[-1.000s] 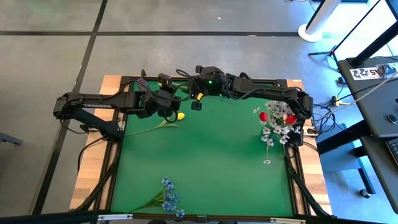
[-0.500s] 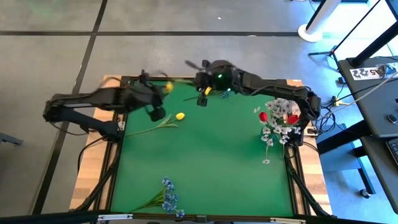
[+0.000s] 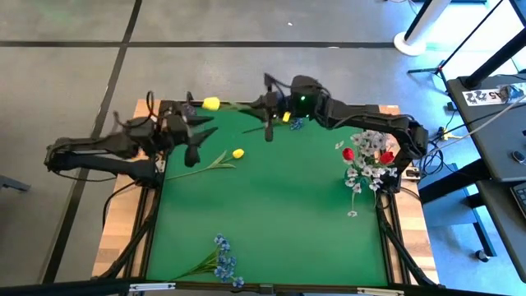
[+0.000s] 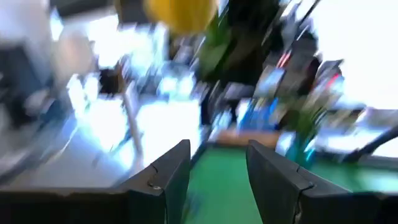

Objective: Sort flowers into vase by color
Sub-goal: Put the red flower into the blue vase

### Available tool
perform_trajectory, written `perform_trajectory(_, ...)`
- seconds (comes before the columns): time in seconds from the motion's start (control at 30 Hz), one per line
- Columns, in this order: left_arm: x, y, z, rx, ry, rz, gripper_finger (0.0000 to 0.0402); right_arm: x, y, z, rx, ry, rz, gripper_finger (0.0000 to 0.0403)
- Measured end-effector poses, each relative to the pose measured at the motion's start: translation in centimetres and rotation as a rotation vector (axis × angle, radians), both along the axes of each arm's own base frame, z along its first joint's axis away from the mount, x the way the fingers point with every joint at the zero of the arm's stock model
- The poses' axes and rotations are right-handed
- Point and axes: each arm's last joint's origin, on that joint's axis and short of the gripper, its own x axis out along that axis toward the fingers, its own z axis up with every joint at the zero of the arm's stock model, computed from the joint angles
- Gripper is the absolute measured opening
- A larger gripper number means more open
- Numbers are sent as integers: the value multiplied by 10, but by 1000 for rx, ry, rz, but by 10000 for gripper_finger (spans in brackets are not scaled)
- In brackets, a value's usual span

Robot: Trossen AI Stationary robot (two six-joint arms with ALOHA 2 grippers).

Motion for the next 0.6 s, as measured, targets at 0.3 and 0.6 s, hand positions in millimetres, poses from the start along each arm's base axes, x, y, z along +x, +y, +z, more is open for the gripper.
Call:
perform_trajectory(0.3,38,12,-29,147,-342,-180,151,11,27,-2,-15,-38,67,5)
perform_trajectory(0.6,58,18,-26,170,-506,-258,150,11,25,-5,-8,-7,-30,10)
